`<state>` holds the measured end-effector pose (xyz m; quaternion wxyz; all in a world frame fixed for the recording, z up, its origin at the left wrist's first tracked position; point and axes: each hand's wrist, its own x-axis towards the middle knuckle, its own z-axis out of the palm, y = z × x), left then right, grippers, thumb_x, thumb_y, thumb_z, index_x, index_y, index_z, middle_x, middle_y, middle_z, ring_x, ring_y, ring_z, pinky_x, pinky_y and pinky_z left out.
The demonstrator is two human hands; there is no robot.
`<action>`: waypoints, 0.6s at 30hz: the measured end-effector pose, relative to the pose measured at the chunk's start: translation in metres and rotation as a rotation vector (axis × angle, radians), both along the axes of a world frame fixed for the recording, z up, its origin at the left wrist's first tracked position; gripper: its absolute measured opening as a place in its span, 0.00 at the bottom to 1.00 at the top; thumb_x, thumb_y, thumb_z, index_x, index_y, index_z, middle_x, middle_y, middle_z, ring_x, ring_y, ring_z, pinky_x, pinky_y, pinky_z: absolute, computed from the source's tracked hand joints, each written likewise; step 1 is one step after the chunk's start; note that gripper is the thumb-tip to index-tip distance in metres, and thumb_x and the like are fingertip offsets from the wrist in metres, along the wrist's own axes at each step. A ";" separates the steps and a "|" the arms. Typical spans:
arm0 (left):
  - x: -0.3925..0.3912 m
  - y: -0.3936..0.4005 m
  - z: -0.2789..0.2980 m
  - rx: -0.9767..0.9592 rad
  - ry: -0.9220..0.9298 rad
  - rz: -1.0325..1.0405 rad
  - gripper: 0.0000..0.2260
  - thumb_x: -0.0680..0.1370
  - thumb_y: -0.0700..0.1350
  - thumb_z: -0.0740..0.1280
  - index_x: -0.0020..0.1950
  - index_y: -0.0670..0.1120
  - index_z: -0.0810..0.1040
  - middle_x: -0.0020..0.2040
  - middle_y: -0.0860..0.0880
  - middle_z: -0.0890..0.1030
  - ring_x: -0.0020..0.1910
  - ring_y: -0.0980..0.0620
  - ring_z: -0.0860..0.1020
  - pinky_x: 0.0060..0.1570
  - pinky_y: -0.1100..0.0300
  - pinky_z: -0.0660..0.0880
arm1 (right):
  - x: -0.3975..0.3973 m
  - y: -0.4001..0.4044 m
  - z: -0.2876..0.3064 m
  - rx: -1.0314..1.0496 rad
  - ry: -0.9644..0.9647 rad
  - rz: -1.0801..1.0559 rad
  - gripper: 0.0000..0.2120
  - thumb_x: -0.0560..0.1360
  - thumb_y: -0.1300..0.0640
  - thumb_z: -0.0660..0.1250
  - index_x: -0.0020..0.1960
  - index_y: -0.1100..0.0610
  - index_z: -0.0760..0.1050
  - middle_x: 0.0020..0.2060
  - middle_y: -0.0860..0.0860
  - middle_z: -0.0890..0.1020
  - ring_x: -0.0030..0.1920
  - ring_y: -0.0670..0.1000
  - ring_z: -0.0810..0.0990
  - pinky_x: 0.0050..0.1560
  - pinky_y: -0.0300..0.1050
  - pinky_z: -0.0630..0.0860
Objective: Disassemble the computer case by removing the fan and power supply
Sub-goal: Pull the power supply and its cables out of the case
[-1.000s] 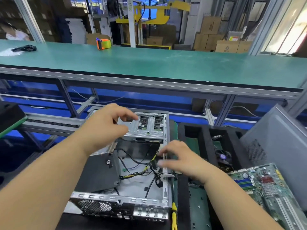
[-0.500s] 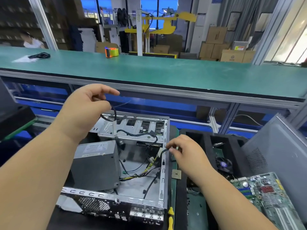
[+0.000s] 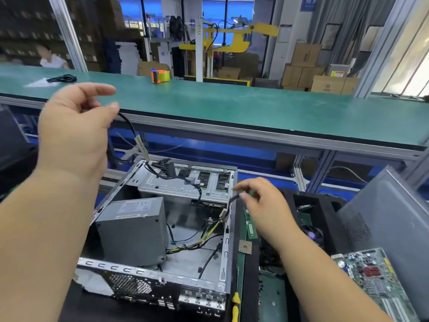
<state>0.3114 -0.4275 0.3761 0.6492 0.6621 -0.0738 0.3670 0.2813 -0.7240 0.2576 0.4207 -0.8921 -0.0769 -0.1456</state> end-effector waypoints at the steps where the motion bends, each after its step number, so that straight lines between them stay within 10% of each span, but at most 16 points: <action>1: -0.001 0.000 0.001 -0.003 0.011 0.000 0.08 0.70 0.43 0.70 0.46 0.56 0.83 0.34 0.56 0.69 0.31 0.58 0.66 0.32 0.68 0.64 | 0.002 -0.004 0.002 0.001 -0.012 -0.018 0.17 0.78 0.61 0.66 0.44 0.37 0.76 0.46 0.40 0.77 0.48 0.35 0.73 0.45 0.23 0.66; 8: -0.007 -0.024 -0.032 0.312 0.294 -0.005 0.17 0.74 0.33 0.67 0.50 0.55 0.82 0.35 0.57 0.73 0.30 0.59 0.69 0.32 0.66 0.70 | 0.005 -0.018 -0.002 0.136 0.013 -0.155 0.17 0.81 0.59 0.61 0.44 0.37 0.77 0.48 0.41 0.77 0.44 0.32 0.74 0.40 0.29 0.66; 13: -0.009 -0.038 -0.051 0.528 0.488 -0.034 0.11 0.76 0.44 0.70 0.54 0.59 0.79 0.42 0.57 0.77 0.33 0.61 0.75 0.29 0.70 0.68 | 0.006 -0.024 -0.006 0.295 0.088 -0.230 0.15 0.81 0.58 0.61 0.45 0.41 0.80 0.47 0.42 0.81 0.33 0.40 0.70 0.34 0.37 0.65; 18: -0.010 -0.039 -0.060 1.030 0.961 -0.227 0.21 0.73 0.55 0.73 0.65 0.61 0.73 0.54 0.56 0.78 0.50 0.53 0.77 0.48 0.58 0.73 | 0.006 -0.025 -0.008 0.117 0.132 -0.225 0.17 0.81 0.59 0.59 0.42 0.42 0.79 0.35 0.45 0.79 0.26 0.40 0.67 0.27 0.36 0.63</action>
